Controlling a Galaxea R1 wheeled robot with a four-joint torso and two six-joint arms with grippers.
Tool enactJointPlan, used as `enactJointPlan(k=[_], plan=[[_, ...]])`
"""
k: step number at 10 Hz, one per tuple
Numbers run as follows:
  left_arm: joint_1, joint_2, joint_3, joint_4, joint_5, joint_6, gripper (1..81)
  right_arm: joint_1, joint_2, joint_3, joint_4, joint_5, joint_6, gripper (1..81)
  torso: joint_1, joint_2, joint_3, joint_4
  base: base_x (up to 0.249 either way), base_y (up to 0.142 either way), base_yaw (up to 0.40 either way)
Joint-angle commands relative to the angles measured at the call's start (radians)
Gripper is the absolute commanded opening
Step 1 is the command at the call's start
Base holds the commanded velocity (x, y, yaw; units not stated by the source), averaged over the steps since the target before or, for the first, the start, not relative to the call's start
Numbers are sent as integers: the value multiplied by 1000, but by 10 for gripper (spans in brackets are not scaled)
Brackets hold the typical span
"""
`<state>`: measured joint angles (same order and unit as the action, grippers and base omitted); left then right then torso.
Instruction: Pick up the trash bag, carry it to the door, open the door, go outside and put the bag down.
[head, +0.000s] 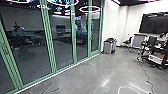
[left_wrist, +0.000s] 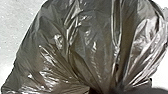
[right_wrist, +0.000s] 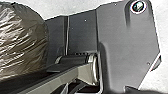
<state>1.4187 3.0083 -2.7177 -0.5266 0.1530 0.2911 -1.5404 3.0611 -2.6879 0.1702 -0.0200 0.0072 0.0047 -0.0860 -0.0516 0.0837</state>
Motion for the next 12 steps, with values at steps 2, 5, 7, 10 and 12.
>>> enactJointPlan(k=[2, 5, 7, 10, 12], plan=[[-67, -1, 2, 0, 69, 7, 10, 55, 3, 5, -6, -57, -4, 811, 0, 0, 0, 0, 139, 0, 0], [-68, 0, 2, 0, 69, 7, 10, 55, 1, 5, -8, -57, -4, 811, 0, 0, 0, 0, 139, -20, 0], [-67, 0, 2, 0, 69, 7, 10, 55, 1, 5, -6, -57, -4, 811, 0, 0, 0, 0, 140, -68, 0], [-68, 0, 2, 0, 69, 7, 10, 55, 1, 5, -6, -55, -4, 811, 0, 0, 0, 0, 141, -71, 0], [-68, 0, 2, 0, 69, 7, 10, 55, 0, 5, -6, -55, -4, 811, 0, 0, 0, 0, 142, -78, 0]])
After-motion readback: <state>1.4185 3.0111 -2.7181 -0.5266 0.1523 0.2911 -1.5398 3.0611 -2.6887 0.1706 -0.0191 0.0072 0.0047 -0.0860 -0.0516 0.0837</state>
